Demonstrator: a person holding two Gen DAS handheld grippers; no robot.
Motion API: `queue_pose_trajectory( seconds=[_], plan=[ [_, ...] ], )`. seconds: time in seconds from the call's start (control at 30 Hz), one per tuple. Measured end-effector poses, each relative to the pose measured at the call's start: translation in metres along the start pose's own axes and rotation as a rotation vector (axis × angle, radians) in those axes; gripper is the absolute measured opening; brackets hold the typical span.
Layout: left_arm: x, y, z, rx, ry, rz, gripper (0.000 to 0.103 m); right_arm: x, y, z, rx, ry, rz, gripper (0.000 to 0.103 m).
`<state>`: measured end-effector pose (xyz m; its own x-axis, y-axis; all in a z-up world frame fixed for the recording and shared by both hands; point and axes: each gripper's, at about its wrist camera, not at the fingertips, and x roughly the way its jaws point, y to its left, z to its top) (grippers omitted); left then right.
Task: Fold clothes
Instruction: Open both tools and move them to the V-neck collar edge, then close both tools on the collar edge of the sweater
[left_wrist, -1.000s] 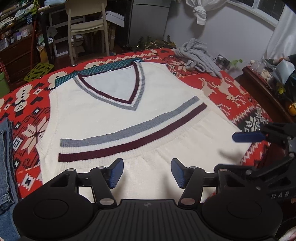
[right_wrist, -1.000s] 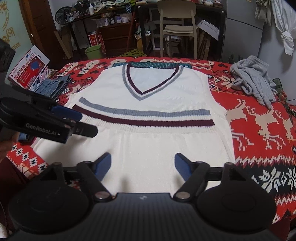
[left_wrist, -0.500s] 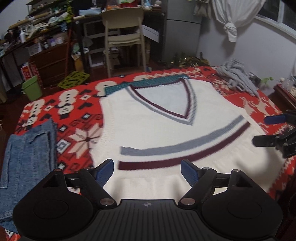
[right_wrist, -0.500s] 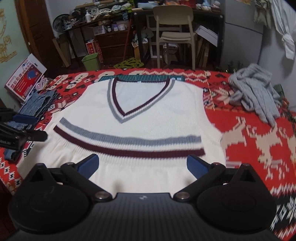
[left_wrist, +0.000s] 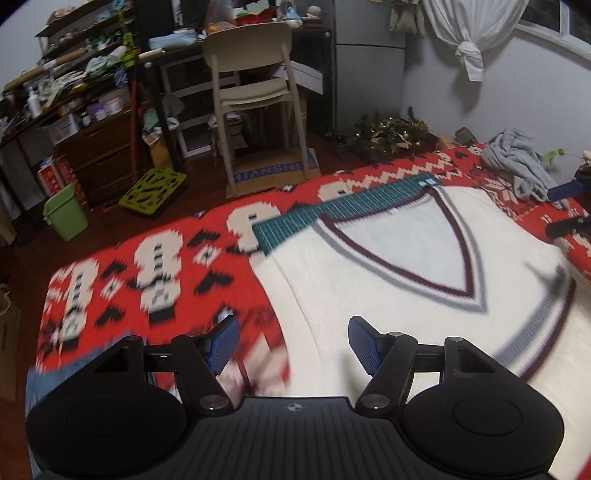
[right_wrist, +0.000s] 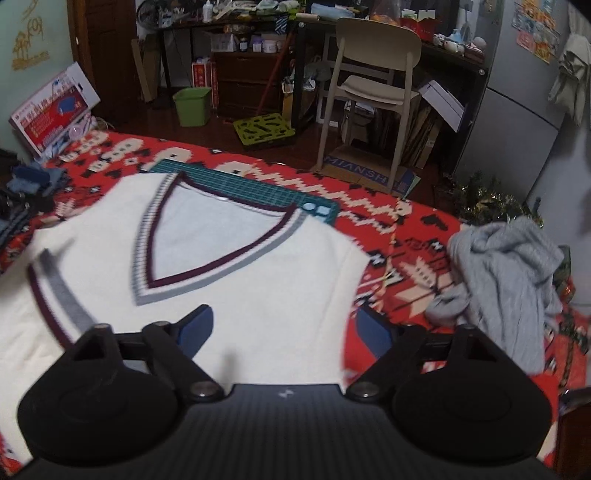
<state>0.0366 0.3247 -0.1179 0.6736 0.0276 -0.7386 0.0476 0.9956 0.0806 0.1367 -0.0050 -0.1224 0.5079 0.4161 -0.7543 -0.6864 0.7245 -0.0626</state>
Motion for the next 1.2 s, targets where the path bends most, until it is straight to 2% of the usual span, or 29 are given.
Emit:
queue_pose_trajectory(
  seconds=[0.17,0.23,0.3,0.43,0.5,0.6,0.73,0.8,0.9,0.93,1.0,1.1,1.2],
  plan=[
    [0.044,0.013,0.028,0.115,0.006,-0.023,0.060,0.033,-0.034,0.033,-0.057,0.040,0.005,0.065],
    [0.063,0.017,0.037,0.157,0.026,-0.040,0.047,0.047,-0.044,0.045,-0.075,0.060,0.006,0.056],
    [0.074,0.020,0.043,0.164,0.035,-0.076,0.039,0.060,-0.051,0.053,-0.083,0.077,0.017,0.039],
    [0.092,0.027,0.053,0.168,0.050,-0.155,0.033,0.082,-0.062,0.060,-0.080,0.101,0.073,0.037],
    [0.101,0.030,0.058,0.170,0.057,-0.195,0.032,0.093,-0.067,0.063,-0.078,0.112,0.101,0.036],
    [0.110,0.027,0.059,0.202,0.082,-0.215,0.033,0.109,-0.074,0.068,-0.076,0.130,0.143,0.031],
    [0.116,0.031,0.059,0.187,0.083,-0.242,0.037,0.131,-0.084,0.075,-0.072,0.154,0.200,0.031],
    [0.118,0.036,0.059,0.151,0.084,-0.265,0.036,0.142,-0.089,0.078,-0.070,0.166,0.228,0.033],
    [0.118,0.037,0.059,0.155,0.080,-0.275,0.034,0.153,-0.095,0.081,-0.067,0.178,0.265,0.033],
    [0.118,0.036,0.060,0.159,0.086,-0.284,0.023,0.153,-0.095,0.081,-0.065,0.179,0.275,0.032],
    [0.118,0.035,0.063,0.163,0.101,-0.307,0.011,0.152,-0.093,0.082,-0.063,0.181,0.296,0.019],
    [0.112,0.026,0.064,0.211,0.095,-0.275,0.005,0.149,-0.080,0.084,-0.127,0.182,0.274,0.005],
    [0.100,0.021,0.064,0.231,0.064,-0.244,0.004,0.140,-0.068,0.085,-0.172,0.175,0.229,0.003]
  ],
)
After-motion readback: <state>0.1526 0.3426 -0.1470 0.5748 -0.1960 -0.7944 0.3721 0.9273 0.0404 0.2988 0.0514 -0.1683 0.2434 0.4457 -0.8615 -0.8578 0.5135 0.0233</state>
